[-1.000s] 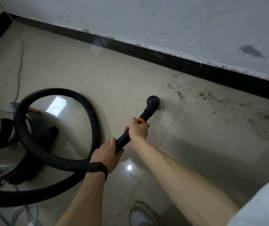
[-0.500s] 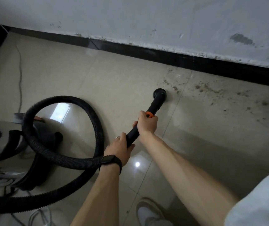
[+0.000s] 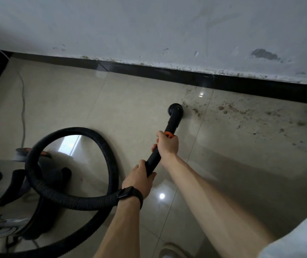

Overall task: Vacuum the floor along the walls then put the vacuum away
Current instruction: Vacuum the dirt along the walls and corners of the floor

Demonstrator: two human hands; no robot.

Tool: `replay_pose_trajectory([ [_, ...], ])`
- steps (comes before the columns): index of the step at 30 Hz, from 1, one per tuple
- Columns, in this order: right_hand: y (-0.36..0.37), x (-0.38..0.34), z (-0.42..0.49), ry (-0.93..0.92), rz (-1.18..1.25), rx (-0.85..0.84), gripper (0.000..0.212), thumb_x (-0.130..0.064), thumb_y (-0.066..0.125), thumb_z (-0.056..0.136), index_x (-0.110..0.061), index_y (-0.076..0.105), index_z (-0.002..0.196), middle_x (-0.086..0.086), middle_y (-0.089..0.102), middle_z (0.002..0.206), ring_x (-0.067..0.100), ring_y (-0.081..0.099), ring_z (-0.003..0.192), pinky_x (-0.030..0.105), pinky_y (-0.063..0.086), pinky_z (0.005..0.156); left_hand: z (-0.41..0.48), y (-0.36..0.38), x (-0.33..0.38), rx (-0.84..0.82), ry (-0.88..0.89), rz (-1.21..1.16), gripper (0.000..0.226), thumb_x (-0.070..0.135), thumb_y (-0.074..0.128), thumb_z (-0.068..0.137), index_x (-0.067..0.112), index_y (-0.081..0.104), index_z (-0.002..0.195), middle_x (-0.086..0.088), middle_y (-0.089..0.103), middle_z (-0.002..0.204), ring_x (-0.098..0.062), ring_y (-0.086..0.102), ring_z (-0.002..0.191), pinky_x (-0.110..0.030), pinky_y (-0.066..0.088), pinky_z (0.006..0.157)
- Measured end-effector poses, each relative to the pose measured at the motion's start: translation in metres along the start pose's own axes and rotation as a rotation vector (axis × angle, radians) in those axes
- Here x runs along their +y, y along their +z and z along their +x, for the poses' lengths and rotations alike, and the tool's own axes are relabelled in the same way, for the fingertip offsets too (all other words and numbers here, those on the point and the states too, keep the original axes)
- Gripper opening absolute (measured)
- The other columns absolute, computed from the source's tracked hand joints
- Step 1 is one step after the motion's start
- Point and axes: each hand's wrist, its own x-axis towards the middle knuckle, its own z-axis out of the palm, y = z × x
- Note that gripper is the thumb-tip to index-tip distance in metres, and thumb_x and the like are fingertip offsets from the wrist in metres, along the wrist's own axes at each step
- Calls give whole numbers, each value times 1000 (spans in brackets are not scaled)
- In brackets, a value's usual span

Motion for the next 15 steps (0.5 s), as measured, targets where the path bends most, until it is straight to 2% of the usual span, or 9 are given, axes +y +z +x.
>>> replay_pose_trajectory([
  [6,1,-7,8,16,49,-21,21,-11,64,81,-11,52,98,3,55,65,17,48,38,30,49,50,7,0,4,44,3,37,30,51,53,94,27,40,105,9,50,89,-17,56,73,-32,44,56],
  [15,-4,-28,27,-9,71,-7,20,-9,64,80,-9,55,98,0,54,62,15,46,39,29,49,48,25,1,24,81,49,16,29,52,56,92,29,42,103,12,48,84,-13,52,69,-29,34,50],
])
